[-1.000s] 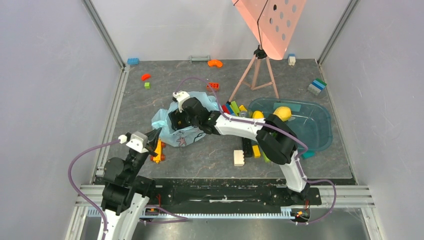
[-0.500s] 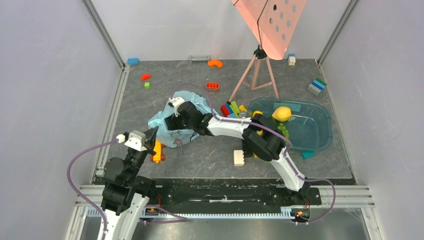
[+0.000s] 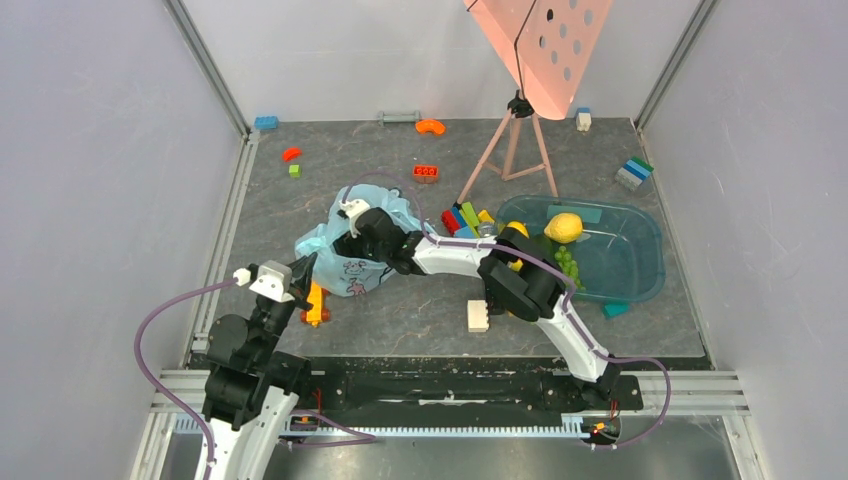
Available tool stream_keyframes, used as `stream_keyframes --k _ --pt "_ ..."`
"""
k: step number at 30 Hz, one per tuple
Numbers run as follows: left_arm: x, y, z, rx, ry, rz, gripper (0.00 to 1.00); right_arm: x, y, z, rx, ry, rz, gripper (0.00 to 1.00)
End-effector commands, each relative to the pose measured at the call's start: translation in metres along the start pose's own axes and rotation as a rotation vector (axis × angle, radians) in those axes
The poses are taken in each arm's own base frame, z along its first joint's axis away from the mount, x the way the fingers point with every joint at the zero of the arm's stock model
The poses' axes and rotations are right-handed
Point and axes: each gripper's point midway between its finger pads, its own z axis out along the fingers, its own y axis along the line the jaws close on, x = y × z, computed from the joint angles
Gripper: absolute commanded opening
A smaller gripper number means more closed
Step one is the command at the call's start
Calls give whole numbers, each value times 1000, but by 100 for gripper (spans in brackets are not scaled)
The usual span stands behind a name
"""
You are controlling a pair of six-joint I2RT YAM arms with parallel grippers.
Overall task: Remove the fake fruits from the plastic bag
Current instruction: Take out the fake fruit from the plastic bag.
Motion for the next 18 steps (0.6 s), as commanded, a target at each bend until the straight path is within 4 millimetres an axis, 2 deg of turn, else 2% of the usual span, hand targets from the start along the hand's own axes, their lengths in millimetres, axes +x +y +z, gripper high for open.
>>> stream_keyframes --k 1,7,11,18 --pt "-13 3 -3 -14 -59 18 2 -24 -1 -19 17 -85 -28 52" --pt "-12 3 -3 -16 -56 19 2 -50 -9 -65 77 -199 -52 49" --pt "-12 2 -2 -7 -54 17 2 -67 -5 -88 75 -239 -63 49" --pt "-10 1 -1 -5 -51 17 2 -83 4 -126 45 -295 -57 49"
